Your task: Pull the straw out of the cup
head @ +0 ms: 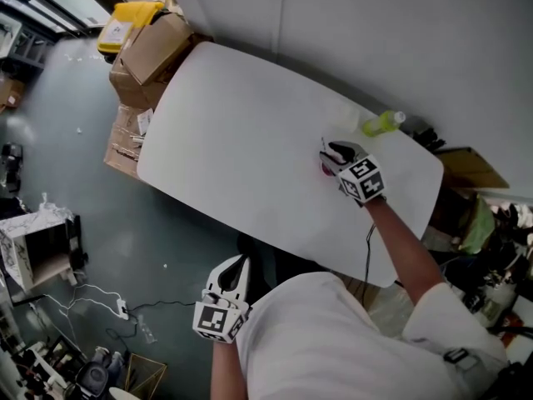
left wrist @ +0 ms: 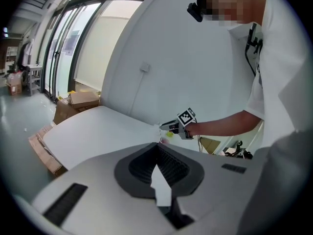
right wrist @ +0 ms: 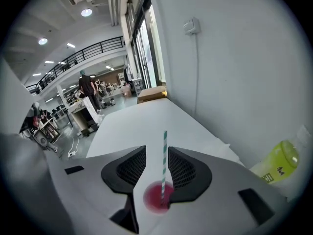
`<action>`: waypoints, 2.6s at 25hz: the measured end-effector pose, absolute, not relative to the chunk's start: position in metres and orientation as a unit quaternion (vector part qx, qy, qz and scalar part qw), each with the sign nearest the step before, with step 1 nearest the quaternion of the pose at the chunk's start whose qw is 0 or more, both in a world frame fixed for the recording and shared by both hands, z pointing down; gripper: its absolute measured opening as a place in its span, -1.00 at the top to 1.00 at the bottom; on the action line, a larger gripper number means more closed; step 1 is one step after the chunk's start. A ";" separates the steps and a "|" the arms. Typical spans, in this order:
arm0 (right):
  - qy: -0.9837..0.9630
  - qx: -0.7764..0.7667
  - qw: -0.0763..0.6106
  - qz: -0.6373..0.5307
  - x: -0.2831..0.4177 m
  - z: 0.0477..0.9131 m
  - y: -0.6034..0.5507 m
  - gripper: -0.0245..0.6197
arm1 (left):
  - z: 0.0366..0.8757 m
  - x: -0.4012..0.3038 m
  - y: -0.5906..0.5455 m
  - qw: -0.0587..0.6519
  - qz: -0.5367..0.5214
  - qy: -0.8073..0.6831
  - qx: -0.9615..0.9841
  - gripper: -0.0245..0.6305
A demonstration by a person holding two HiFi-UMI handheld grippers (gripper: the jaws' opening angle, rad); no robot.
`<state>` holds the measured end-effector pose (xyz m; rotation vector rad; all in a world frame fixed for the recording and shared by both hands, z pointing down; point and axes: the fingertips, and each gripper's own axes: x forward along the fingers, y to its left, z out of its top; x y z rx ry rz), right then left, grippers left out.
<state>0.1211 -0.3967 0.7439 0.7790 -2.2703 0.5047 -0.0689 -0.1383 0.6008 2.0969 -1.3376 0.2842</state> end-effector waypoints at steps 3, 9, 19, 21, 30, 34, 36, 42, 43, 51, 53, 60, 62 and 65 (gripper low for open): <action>-0.862 0.296 0.365 0.189 0.121 0.760 -0.404 0.43 | 0.605 -0.070 -0.140 0.318 0.108 -0.512 0.790 0.92; -0.850 0.291 0.395 0.191 0.122 0.778 -0.408 0.53 | 0.610 -0.074 -0.139 0.326 0.108 -0.522 0.781 0.92; -0.850 0.296 0.395 0.185 0.119 0.781 -0.407 0.76 | 0.613 -0.084 -0.135 0.331 0.107 -0.532 0.772 0.92; -0.851 0.297 0.392 0.183 0.117 0.780 -0.408 0.77 | 0.613 -0.087 -0.134 0.331 0.105 -0.534 0.771 0.92; -0.857 0.319 0.367 0.172 0.119 0.757 -0.408 0.77 | 0.614 -0.093 -0.127 0.323 0.093 -0.530 0.779 0.92; -0.859 0.339 0.349 0.158 0.126 0.741 -0.405 0.77 | 0.609 -0.101 -0.125 0.317 0.084 -0.537 0.777 0.92; -0.862 0.349 0.338 0.146 0.126 0.729 -0.403 0.77 | 0.612 -0.107 -0.120 0.316 0.078 -0.538 0.778 0.92; -0.866 0.380 0.302 0.117 0.134 0.685 -0.392 0.77 | 0.608 -0.116 -0.108 0.300 0.074 -0.521 0.796 0.92; -0.865 0.386 0.298 0.116 0.135 0.679 -0.390 0.77 | 0.607 -0.119 -0.107 0.297 0.074 -0.519 0.798 0.92; -0.857 0.420 0.277 0.113 0.131 0.630 -0.337 0.77 | 0.601 -0.164 -0.084 0.287 0.092 -0.495 0.815 0.92; -0.856 0.426 0.271 0.107 0.130 0.617 -0.326 0.77 | 0.601 -0.171 -0.081 0.285 0.097 -0.489 0.819 0.92; -0.843 0.465 0.245 0.113 0.141 0.581 -0.272 0.77 | 0.594 -0.186 -0.065 0.273 0.094 -0.460 0.840 0.92; -0.837 0.483 0.228 0.119 0.146 0.571 -0.255 0.77 | 0.591 -0.190 -0.061 0.267 0.094 -0.449 0.848 0.92; -0.829 0.504 0.208 0.123 0.154 0.557 -0.223 0.77 | 0.589 -0.191 -0.055 0.259 0.098 -0.428 0.860 0.92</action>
